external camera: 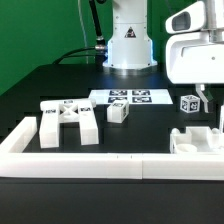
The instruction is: Assemble chair
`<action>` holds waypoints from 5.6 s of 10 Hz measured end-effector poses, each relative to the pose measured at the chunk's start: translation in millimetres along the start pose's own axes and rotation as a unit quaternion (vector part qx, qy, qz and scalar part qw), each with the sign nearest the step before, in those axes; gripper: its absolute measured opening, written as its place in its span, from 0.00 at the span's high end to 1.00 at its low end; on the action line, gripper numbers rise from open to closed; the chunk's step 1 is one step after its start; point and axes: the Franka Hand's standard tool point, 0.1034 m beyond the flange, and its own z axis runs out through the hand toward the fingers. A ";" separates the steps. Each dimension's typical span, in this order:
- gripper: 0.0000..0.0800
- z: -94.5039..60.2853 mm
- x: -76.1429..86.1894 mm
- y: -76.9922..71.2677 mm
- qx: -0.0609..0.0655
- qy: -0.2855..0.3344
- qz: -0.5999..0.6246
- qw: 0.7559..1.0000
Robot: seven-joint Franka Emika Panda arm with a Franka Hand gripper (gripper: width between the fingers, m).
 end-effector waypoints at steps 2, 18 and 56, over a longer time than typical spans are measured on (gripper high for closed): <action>0.19 0.0 1.1 1.1 0.000 0.001 -0.071 0.997; 0.43 -2.3 5.6 1.1 -0.036 0.005 -0.594 0.804; 0.52 0.0 4.1 0.2 -0.058 0.017 -0.597 0.800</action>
Offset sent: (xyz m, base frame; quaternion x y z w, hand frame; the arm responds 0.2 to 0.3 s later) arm 0.0000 0.0000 0.0000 0.0000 0.0000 -0.1938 0.9810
